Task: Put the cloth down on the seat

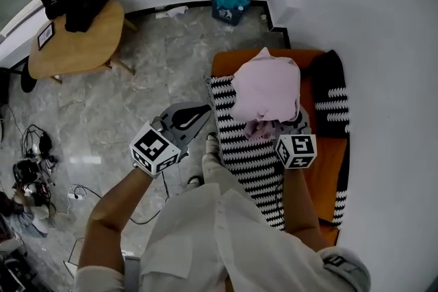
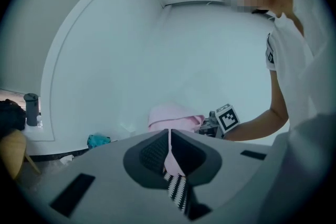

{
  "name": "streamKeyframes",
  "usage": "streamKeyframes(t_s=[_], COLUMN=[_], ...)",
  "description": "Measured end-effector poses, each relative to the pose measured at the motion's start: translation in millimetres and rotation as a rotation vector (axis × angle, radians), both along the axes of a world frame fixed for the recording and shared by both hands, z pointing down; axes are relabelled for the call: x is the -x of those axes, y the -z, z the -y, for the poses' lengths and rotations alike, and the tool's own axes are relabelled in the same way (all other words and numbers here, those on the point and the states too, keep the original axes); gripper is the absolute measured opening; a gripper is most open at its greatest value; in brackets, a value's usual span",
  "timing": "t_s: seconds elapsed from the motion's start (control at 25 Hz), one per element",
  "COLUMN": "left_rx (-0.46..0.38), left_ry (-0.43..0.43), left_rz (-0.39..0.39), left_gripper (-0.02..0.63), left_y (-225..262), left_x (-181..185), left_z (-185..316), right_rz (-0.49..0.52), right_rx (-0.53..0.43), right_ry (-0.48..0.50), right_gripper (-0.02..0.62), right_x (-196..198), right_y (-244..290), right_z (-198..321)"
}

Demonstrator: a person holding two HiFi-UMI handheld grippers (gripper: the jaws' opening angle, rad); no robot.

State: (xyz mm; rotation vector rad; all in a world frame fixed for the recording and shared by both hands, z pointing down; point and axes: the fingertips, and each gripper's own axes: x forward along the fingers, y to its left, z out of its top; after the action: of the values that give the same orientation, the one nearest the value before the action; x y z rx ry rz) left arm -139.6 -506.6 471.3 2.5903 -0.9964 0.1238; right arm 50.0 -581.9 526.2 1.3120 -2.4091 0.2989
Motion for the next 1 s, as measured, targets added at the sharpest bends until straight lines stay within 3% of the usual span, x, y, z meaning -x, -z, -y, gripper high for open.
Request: streamKeyframes(t_s=[0.24,0.48,1.0], left_rx=[0.020,0.062,0.159], left_ry=[0.088,0.088,0.098], left_rz=[-0.034,-0.018,-0.037], left_gripper=[0.028,0.028,0.028], left_y=[-25.8,-56.5,-129.3], left_x=[-13.5,-28.0,-50.8], left_z=[53.7,78.7,94.8], right_rz=[-0.040,-0.095,-0.276], right_rx=[0.059,0.123,0.335], right_ry=[0.012,0.015,-0.090], right_gripper=[0.186,0.186,0.186], right_x=[0.4,-6.1,-74.3], right_y=[-64.9,-124.1,-271.3], right_z=[63.7,100.8,91.0])
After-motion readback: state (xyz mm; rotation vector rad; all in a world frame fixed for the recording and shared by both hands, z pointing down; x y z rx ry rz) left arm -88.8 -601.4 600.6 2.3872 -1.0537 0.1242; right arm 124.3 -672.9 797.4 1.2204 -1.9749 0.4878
